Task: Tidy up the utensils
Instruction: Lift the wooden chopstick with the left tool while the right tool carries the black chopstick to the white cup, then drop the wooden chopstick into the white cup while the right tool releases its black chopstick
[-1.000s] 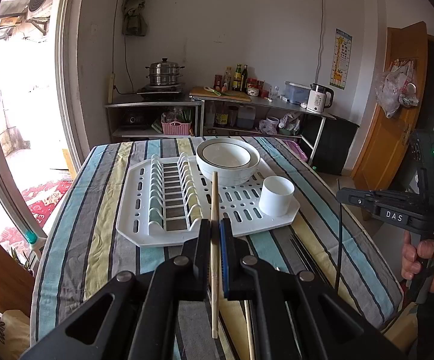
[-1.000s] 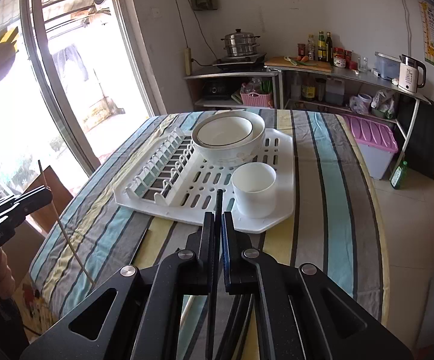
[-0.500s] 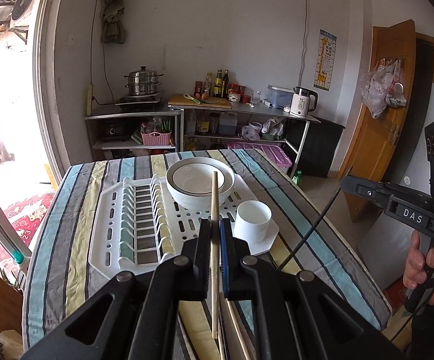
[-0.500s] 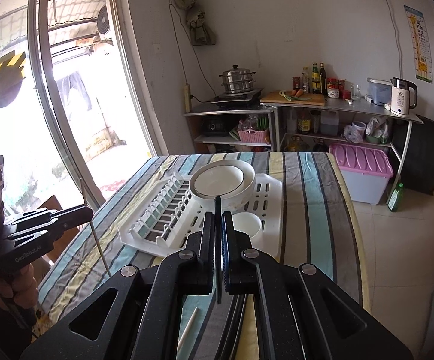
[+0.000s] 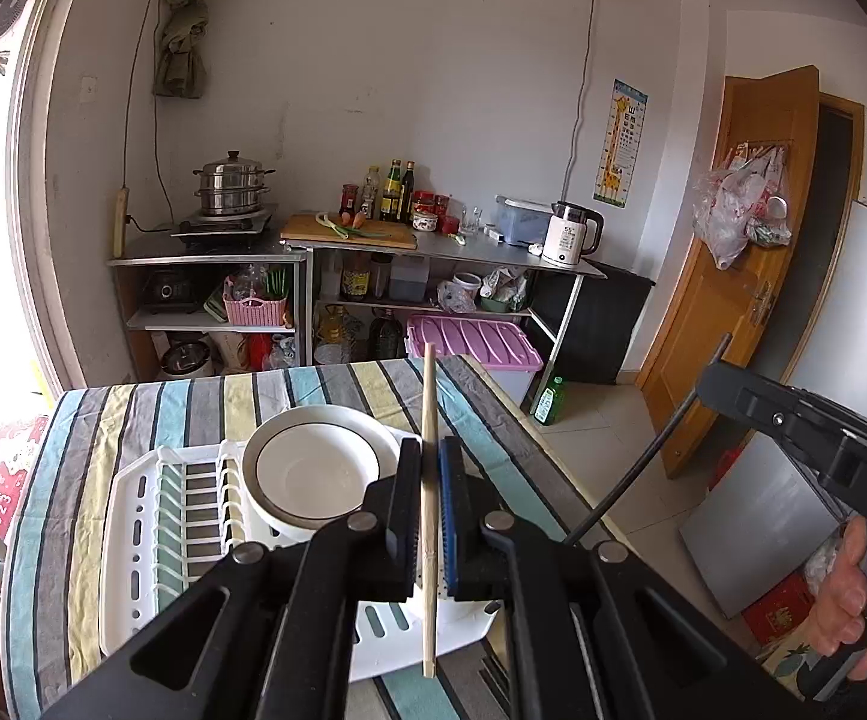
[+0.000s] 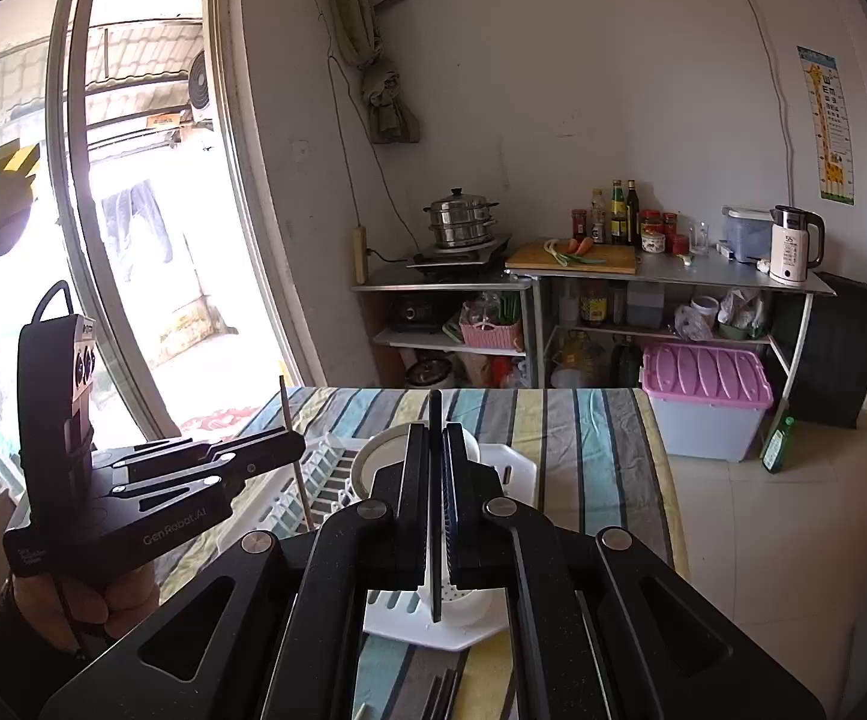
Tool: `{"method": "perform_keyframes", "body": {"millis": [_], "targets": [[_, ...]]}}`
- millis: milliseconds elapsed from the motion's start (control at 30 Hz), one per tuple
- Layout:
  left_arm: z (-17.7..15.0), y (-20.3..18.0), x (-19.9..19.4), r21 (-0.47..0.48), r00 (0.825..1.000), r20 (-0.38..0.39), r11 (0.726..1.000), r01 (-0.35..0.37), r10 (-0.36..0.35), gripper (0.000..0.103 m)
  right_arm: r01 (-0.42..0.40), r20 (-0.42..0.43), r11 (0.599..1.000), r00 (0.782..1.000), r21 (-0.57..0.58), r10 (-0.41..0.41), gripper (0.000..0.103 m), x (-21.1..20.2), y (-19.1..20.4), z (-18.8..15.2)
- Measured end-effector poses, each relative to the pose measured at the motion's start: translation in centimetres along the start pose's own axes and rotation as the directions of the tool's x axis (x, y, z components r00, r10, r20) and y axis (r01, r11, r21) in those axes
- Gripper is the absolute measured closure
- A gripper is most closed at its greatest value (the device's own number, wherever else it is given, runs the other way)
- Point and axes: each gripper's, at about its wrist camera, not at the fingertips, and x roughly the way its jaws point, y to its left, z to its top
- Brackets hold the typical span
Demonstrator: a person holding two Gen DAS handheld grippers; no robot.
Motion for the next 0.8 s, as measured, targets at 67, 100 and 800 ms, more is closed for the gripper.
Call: {"method": "perform_keyframes", "body": {"millis": [67,100,800], "targets": [[0.5,0.2,1.1,-0.018,1.000,0.000,1.000,0.011,-0.011,0.097,0.003,0.004,1.000,1.000,0.003,-0.003,0.099,0.7,-0.4,0.3],[0.6,0.4,1.8,-0.027,1.000,0.002,0.999,0.016,-0.016,0.097,0.002,0.004,1.000,1.000,0.008,-0.002,0.099,1.0,-0.6,0.5],[-3.3,3.0,11.4,-0.187,0.996,-0.078,0.982,0.035,-0.050,0.097,-0.003,-0.102,0.995,0.995,0.102,0.013,0.099,7.9,-4.4,-2.9]]}}
